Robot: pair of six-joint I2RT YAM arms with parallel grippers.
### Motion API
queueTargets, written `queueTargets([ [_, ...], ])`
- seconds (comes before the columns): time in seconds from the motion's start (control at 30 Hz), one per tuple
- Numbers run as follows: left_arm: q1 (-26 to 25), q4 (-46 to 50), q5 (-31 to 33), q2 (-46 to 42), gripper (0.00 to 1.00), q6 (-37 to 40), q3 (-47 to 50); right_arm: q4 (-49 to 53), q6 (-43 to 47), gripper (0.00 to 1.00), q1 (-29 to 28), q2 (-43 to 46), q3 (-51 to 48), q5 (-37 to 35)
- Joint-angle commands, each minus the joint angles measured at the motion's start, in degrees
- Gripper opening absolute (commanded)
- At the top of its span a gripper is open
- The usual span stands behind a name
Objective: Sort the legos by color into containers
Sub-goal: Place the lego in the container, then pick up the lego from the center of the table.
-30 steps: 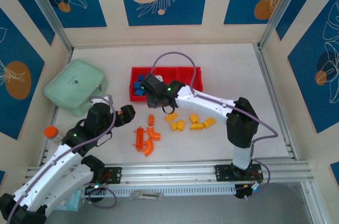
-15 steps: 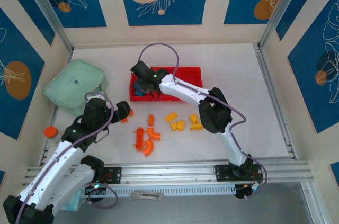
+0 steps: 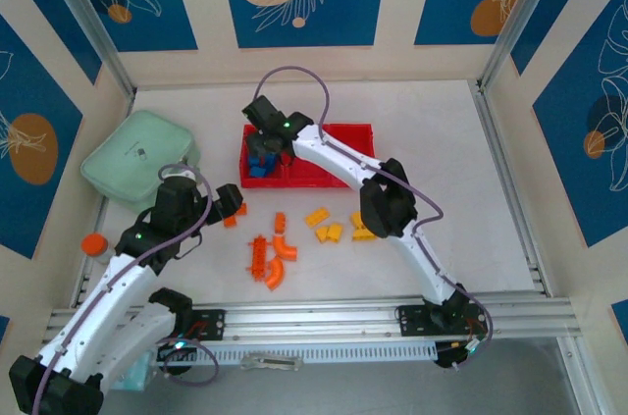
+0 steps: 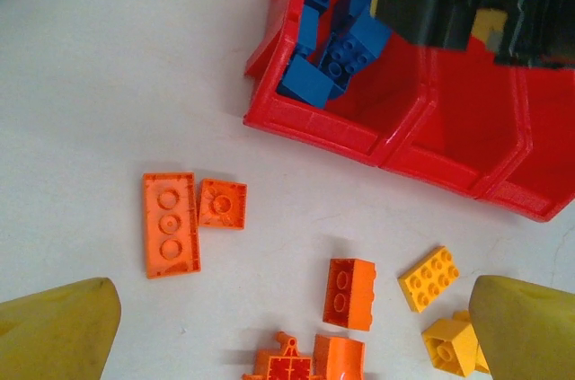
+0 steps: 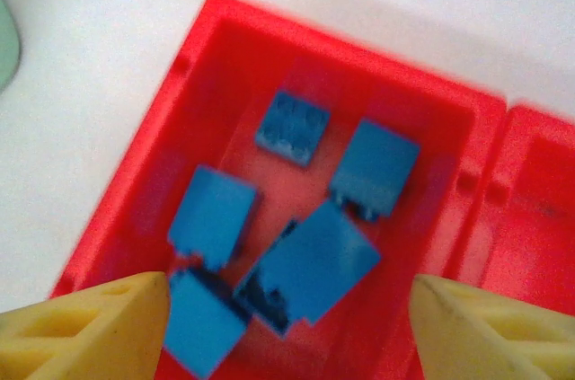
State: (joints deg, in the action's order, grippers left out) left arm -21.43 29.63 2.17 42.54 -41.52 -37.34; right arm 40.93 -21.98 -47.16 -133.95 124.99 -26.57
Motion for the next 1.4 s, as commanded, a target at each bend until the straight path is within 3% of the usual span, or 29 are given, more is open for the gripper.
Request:
queueTargets([
  [0.0,0.7,0.4,-2.5,-0.7,0.99,0.8,-1.6,-1.6,0.9,0.72,-0.7,9.8,-8.2,3.5],
  [0.3,-0.7,-2.4,-7.6,-1.0,0.99,-1.0,0.8,-2.9,2.7,0.75,-1.9,28.1,-34.3,8.3],
  [0.6,-8.8,-6.9,-2.6,-1.2,0.99,-5.6,4.1,-3.2,6.5,0.78,-3.6,34.5,-49.6,11.9],
  [0.87,-14.2,-11.5,2.2,-0.7,0.99,-9.4,7.2,-4.6,9.3,0.8,-4.3,31.1,-52.1,10.6],
  [1.37,-14.9,-11.9,3.7,0.3,0.99,-9.9,8.0,-2.8,7.7,0.88,-1.8,23.0,-49.0,4.6],
])
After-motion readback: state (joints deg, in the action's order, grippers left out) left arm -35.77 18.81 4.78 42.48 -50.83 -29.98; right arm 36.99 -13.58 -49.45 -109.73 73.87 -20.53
